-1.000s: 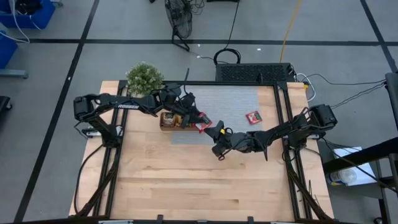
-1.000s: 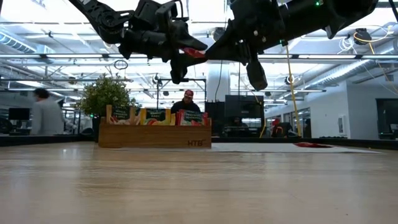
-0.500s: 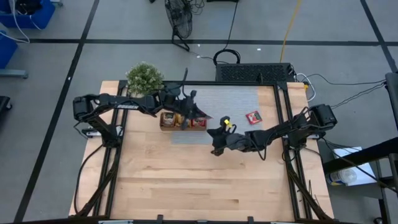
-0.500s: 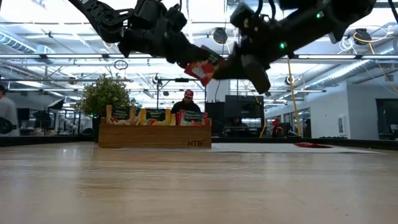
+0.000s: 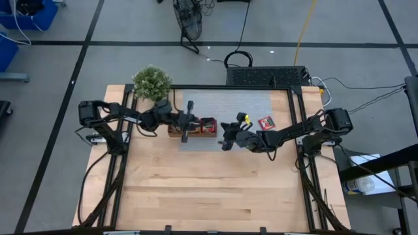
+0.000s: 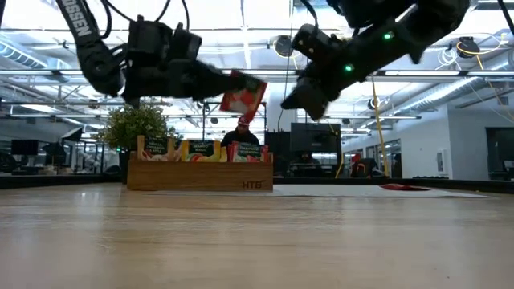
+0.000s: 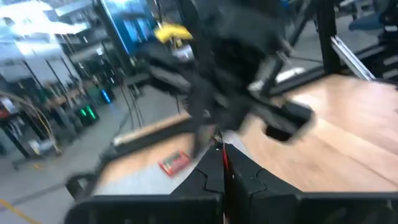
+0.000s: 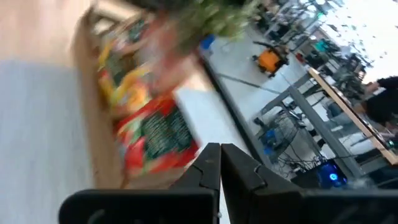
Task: Pick & Place Tea
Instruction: Put the red tea bag into the right section of the wooden organizer
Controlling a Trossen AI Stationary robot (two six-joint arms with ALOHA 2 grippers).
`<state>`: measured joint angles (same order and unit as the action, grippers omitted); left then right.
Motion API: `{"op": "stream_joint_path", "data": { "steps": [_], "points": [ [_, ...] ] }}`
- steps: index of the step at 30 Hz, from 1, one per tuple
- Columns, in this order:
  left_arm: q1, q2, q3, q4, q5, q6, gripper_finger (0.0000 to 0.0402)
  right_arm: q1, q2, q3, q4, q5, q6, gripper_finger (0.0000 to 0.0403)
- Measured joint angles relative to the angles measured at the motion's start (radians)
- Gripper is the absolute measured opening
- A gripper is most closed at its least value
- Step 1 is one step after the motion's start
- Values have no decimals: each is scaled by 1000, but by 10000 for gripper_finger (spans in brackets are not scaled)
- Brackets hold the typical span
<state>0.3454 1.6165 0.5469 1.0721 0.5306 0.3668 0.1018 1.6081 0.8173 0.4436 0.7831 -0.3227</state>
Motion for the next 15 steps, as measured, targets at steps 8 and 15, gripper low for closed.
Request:
{"op": "stream_joint_path", "data": {
  "steps": [8,15],
  "points": [
    [-1,1,-17,-7,-16,10,1,-119,0,0,157,-456,98,19],
    [6,1,-17,-30,-18,38,1,-166,0,0,113,-471,175,125]
  ]
}}
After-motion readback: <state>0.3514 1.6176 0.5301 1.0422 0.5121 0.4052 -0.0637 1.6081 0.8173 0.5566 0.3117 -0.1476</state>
